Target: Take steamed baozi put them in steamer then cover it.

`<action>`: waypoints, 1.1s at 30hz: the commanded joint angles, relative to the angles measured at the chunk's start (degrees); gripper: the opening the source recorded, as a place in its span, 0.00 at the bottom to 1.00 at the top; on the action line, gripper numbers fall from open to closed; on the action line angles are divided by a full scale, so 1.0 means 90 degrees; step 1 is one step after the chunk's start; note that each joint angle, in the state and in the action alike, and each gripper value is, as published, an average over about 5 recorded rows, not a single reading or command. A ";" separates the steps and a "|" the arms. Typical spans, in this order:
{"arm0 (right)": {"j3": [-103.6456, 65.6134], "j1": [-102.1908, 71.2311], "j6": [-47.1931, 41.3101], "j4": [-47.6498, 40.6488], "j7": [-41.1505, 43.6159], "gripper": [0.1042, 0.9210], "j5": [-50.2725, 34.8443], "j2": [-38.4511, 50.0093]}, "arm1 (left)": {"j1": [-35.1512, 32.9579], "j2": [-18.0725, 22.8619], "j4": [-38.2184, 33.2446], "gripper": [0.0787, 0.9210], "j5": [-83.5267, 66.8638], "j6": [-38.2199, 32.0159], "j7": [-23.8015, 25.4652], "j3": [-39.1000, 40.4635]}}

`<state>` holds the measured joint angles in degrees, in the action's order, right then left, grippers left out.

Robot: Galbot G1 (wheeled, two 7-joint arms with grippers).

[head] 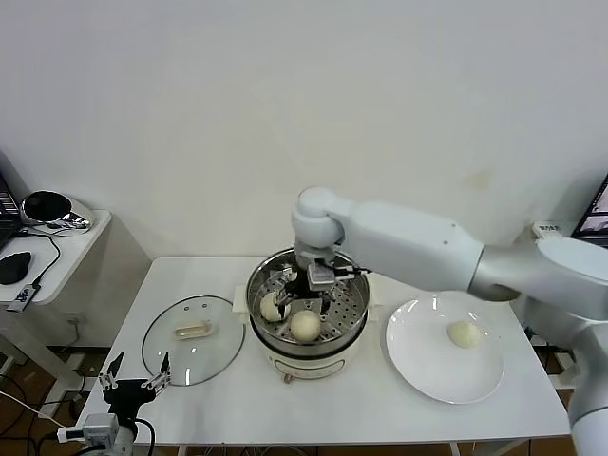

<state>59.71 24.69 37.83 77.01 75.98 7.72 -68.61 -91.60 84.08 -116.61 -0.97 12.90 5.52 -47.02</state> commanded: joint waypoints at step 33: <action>-0.3094 -0.3409 -0.6311 0.0217 -0.0866 0.88 0.0039 0.4600 | -0.0445 -0.0217 -0.0236 0.88 -0.0203 0.0149 0.0182 0.0252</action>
<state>40.04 6.09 -18.44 83.54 68.61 -0.85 -29.07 -95.15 82.10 -119.05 -2.81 14.18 7.14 -44.77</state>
